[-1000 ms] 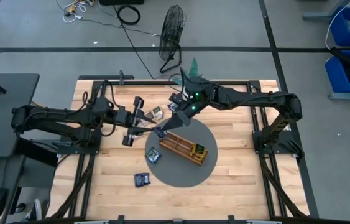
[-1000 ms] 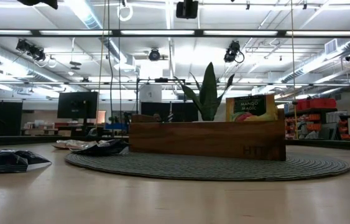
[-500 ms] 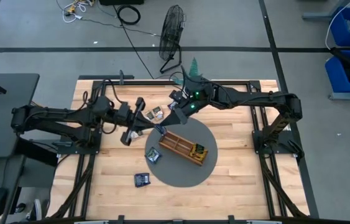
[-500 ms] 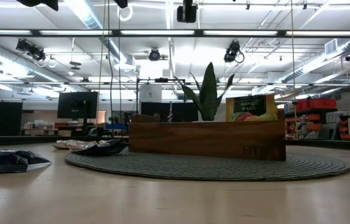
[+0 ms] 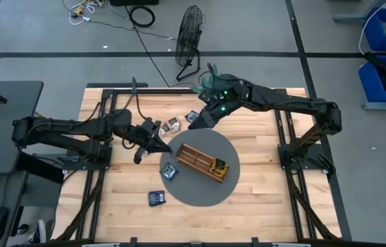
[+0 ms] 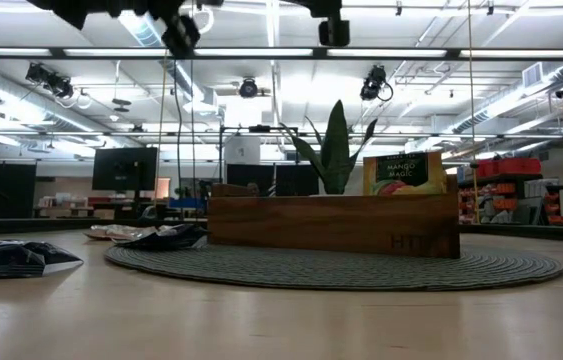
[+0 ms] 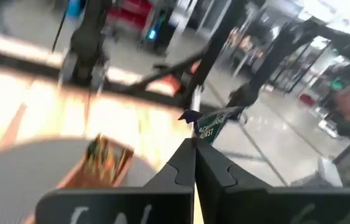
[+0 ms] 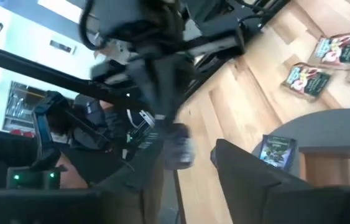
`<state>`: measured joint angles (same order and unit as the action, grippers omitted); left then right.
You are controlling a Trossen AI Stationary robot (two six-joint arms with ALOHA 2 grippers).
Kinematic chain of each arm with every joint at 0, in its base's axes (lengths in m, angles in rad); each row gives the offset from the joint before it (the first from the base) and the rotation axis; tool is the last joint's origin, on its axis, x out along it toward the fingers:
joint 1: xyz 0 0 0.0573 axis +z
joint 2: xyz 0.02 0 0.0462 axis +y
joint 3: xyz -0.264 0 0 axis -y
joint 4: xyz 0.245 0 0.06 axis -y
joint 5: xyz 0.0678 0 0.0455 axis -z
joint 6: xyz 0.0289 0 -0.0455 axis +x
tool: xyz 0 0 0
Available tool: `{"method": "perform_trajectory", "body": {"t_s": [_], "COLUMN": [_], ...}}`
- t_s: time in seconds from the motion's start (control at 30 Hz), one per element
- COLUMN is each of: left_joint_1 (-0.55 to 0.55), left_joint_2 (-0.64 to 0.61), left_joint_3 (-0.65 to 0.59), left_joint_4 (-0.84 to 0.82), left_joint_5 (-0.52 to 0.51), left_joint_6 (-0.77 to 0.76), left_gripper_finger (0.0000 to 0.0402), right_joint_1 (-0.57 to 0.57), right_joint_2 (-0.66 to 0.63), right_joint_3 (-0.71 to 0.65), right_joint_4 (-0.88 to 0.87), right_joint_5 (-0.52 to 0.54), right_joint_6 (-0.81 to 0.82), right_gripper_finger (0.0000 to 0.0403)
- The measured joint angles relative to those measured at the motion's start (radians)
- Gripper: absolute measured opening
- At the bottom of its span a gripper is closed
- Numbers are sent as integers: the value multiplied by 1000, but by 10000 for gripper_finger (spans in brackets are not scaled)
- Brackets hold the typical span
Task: Pick & Place Tea
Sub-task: Put the violet tea bag into the middle section of the wooden organizer
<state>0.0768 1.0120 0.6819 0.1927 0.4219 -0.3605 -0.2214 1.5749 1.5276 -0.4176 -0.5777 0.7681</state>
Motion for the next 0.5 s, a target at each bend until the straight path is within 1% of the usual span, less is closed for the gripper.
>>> {"method": "perform_trajectory", "body": {"t_s": [0.1, 0.2, 0.37, 0.43, 0.5], "left_joint_1": [24, 58, 101, 115, 124], "left_joint_2": [11, 29, 56, 74, 87], "left_joint_3": [0, 0, 0, -1, -1], "left_joint_4": [-88, -139, -147, -136, -148], "left_joint_5": [-13, -17, -7, 9, 21], "left_joint_6": [-47, -108, -210, -245, -284], "left_gripper_finger": [2, 2, 2, 2, 2], "right_joint_1": [4, 18, 51, 67, 79], "right_joint_2": [-2, 5, 24, 34, 43], "right_joint_3": [0, 0, -1, -1, -1], "right_joint_4": [-4, -17, -23, -55, -91], "right_joint_5": [14, 20, 52, 92, 161], "right_joint_6": [-12, -18, -24, -38, -45], "right_gripper_finger": [157, 157, 153, 153, 155]}}
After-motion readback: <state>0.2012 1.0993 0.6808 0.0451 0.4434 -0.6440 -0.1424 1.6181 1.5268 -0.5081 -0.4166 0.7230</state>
